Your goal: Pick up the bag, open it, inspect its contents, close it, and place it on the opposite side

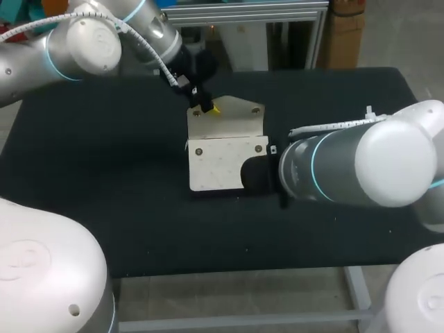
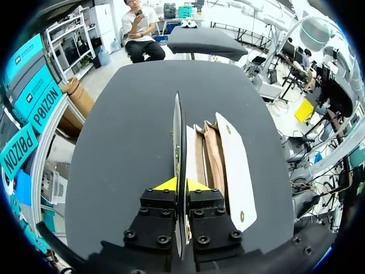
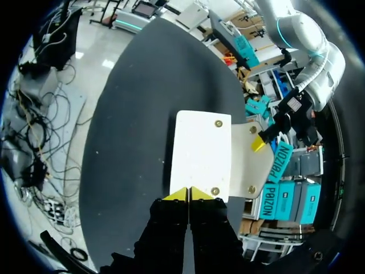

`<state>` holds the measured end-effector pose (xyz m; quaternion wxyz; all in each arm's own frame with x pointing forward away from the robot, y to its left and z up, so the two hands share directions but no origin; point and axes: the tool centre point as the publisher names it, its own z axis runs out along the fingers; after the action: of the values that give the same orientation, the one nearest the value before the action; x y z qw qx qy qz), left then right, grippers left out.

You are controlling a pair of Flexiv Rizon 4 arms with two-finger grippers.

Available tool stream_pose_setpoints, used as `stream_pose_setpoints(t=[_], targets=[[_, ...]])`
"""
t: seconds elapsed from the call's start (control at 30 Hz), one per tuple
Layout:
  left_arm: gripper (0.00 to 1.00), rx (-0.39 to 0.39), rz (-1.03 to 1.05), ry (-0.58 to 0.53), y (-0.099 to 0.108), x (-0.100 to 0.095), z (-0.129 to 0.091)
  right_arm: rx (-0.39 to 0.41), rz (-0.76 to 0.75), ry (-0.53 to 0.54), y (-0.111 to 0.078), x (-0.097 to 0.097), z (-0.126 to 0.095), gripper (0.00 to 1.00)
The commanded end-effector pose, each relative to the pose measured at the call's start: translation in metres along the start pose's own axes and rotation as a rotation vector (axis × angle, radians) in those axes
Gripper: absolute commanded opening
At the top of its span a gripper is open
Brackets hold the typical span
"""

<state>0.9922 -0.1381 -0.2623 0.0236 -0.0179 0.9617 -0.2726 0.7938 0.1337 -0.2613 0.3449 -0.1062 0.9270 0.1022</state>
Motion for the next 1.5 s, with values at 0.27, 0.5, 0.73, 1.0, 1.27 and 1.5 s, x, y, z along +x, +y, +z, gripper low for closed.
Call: stream_pose_setpoints(t=[0.27,0.5,0.73,1.0,1.27,1.5], targets=[[0.0,0.024,0.048,-0.101,0.011,0.013,0.006,0.07,0.003,-0.206,0.004,0.025,-0.007,0.96],[0.0,0.026,0.061,-0.105,0.014,0.014,0.007,0.094,0.019,-0.195,0.003,0.027,-0.007,1.0],[0.0,0.026,0.061,-0.105,0.014,0.014,0.007,0.094,0.019,-0.195,0.003,0.027,-0.007,1.0],[0.0,0.026,0.061,-0.105,0.014,0.014,0.007,0.119,0.022,-0.213,0.014,0.038,-0.005,1.0],[0.0,0.02,0.109,-0.188,0.014,0.021,0.013,0.206,-0.021,-0.26,0.019,0.074,-0.005,1.0],[0.0,-0.009,0.141,-0.207,0.016,0.02,0.03,0.248,-0.045,-0.268,0.012,0.088,0.007,0.84]])
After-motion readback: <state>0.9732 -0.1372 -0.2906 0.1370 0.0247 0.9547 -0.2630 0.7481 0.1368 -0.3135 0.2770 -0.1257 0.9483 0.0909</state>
